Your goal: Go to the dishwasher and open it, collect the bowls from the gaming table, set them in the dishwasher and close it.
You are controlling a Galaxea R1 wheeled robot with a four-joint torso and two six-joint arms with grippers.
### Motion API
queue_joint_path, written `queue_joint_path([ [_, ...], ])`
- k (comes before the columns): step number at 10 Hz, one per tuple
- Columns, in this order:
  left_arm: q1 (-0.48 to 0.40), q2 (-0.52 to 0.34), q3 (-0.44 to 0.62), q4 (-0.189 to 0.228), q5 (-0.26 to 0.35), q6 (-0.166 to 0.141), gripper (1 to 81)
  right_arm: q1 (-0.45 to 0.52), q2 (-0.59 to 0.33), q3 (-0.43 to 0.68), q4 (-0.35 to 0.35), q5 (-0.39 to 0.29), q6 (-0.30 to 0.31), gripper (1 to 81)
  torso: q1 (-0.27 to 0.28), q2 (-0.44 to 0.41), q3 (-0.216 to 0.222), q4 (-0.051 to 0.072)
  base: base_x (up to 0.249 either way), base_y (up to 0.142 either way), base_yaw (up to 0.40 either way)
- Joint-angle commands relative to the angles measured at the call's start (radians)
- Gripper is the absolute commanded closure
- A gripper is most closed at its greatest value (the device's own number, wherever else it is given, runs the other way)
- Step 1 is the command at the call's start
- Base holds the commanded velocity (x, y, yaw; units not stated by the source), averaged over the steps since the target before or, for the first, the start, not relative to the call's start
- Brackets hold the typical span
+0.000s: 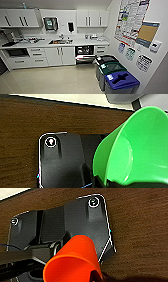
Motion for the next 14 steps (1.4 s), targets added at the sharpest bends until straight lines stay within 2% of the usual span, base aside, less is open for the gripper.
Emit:
queue_joint_path([
  [1, -0.038, -0.026, 0.015, 0.015, 0.029, 0.003, 81.1, 0.033, -0.021, -0.006, 0.000, -0.046, 0.002, 81.1, 0.000, 0.000, 0.000, 0.000, 0.134, 0.000, 0.000],
  [11, -0.038, -0.027, 0.017, 0.015, 0.029, 0.003, 81.1, 0.033, -0.021, -0.006, 0.000, -0.047, 0.002, 81.1, 0.000, 0.000, 0.000, 0.000, 0.117, 0.000, 0.000],
  [14, -0.038, -0.027, 0.017, 0.015, 0.029, 0.003, 81.1, 0.032, -0.021, -0.006, 0.000, -0.047, 0.002, 81.1, -0.001, 0.000, 0.000, 0.000, 0.094, 0.073, 0.000],
])
